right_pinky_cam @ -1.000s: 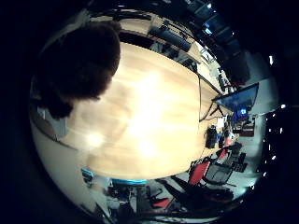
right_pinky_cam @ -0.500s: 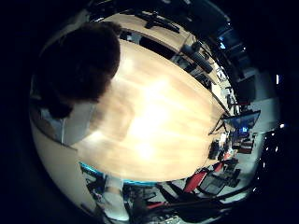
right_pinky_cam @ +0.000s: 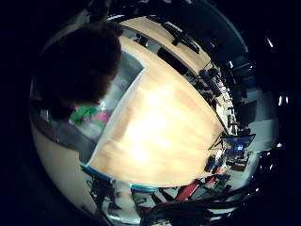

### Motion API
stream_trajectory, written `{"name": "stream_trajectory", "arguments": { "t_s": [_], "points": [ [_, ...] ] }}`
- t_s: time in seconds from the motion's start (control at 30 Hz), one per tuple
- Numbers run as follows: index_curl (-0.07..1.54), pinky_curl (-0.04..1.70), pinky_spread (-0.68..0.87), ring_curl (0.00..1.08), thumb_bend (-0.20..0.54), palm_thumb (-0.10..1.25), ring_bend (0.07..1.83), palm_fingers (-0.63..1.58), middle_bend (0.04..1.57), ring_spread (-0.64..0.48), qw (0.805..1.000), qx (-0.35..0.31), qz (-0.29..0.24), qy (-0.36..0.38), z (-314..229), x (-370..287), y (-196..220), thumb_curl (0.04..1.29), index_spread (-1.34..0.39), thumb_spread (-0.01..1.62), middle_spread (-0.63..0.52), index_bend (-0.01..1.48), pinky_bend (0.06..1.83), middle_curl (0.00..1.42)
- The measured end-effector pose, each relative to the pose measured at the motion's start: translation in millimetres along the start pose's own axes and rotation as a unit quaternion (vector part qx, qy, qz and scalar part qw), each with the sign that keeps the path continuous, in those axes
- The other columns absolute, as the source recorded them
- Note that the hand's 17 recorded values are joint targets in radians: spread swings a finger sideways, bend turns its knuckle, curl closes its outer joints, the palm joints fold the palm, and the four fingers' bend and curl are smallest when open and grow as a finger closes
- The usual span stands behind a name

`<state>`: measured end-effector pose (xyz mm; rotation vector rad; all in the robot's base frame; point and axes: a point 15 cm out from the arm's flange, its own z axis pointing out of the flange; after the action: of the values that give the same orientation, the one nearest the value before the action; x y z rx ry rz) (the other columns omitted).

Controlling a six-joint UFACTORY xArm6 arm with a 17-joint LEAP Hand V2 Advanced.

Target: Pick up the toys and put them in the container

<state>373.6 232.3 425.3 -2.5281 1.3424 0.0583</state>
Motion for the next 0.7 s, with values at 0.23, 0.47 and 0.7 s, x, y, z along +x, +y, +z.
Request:
{"name": "stream_trajectory", "arguments": {
  "t_s": [0.23,0.47,0.7],
  "points": [
    [0.65,0.45,-0.54,0.47,-0.020,1.01,1.22,1.23,0.93,-0.32,1.000,-0.002,0.001,0.001,1,2,0,0.34,-0.61,0.93,-0.41,0.36,1.08,0.52],
    [0.66,0.45,-0.54,0.47,-0.018,1.01,1.22,1.23,0.94,-0.31,1.000,-0.006,0.003,0.010,4,8,1,0.34,-0.61,0.93,-0.41,0.35,1.07,0.52],
    [0.66,0.45,-0.54,0.47,-0.019,1.01,1.21,1.23,0.94,-0.31,1.000,-0.001,0.004,0.012,0,10,1,0.34,-0.62,0.94,-0.40,0.35,1.06,0.52]
  ]
}}
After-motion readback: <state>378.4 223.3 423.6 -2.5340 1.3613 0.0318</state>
